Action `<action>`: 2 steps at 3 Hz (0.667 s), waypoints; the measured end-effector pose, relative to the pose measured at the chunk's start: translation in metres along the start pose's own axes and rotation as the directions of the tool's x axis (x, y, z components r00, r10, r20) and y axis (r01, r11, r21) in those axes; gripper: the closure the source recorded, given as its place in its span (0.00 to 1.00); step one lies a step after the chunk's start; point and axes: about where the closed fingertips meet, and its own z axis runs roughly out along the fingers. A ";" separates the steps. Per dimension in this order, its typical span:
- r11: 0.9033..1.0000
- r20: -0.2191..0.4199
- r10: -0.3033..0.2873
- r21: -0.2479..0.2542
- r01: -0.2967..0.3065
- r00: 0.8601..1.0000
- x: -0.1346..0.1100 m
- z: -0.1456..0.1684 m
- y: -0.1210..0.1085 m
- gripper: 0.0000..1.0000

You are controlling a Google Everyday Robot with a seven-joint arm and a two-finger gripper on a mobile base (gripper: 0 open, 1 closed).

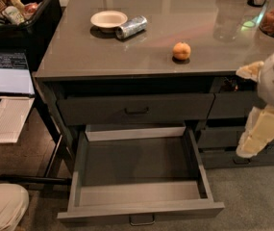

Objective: Close middle drawer

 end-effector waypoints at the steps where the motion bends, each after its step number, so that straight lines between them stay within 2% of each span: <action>1: 1.000 0.059 0.021 -0.011 -0.020 0.998 0.029 0.064 0.024 0.00; 2: 0.999 0.091 0.027 -0.020 -0.025 0.995 0.047 0.136 0.032 0.00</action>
Offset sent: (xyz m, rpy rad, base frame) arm 0.0378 -0.0033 -0.2504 0.1462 -0.0437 -0.0060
